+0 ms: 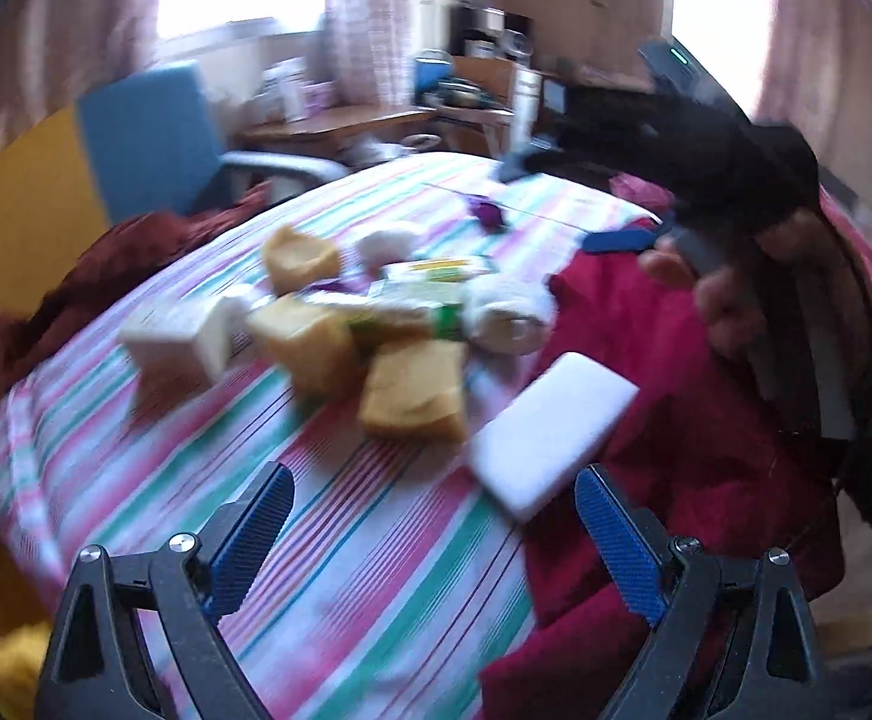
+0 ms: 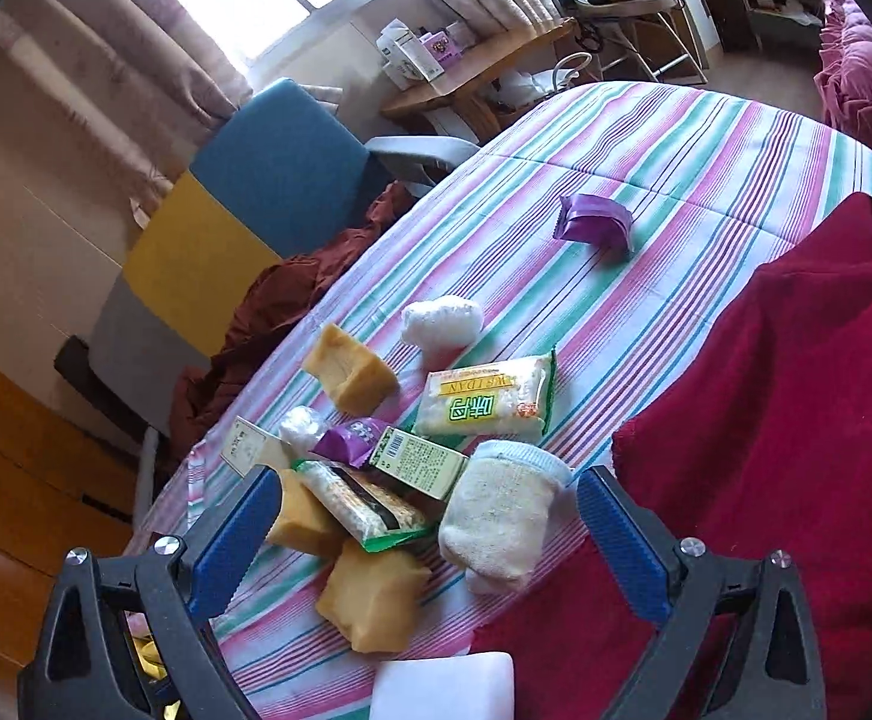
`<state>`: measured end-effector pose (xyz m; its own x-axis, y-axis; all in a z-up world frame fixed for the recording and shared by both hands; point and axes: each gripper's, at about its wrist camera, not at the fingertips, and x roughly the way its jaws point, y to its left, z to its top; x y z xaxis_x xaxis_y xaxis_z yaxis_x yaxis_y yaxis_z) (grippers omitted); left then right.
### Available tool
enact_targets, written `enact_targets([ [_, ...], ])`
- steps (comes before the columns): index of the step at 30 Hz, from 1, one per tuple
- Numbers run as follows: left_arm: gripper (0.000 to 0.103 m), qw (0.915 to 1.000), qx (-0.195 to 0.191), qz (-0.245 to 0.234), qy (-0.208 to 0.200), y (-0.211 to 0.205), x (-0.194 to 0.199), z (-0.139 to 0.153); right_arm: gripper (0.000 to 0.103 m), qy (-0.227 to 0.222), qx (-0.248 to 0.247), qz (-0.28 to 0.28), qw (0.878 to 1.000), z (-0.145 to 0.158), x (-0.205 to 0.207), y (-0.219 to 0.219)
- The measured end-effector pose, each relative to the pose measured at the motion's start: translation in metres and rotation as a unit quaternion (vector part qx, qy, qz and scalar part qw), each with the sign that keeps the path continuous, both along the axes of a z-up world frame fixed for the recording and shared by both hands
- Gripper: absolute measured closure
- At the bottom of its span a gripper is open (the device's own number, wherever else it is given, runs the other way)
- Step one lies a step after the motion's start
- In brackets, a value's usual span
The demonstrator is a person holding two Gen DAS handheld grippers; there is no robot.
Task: Organize objects
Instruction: 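Move both tools back to the item cluster, then grasp the white sponge with left tool while right tool grasps beige knit cover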
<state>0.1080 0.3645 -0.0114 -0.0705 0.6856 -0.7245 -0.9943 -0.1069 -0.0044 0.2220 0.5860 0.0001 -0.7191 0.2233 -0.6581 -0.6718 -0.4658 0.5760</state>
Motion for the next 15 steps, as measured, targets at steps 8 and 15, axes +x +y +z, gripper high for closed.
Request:
enact_targets([
  [8,0.015,0.9909,-0.043,-0.127,0.016,0.055,0.021,-0.016,0.002,0.025,-0.018,0.008,0.999,-0.004,0.001,0.004],
  [15,0.024,0.9771,-0.079,-0.196,0.028,0.084,0.035,-0.043,0.002,0.029,-0.033,0.019,0.999,-0.009,-0.001,0.007],
])
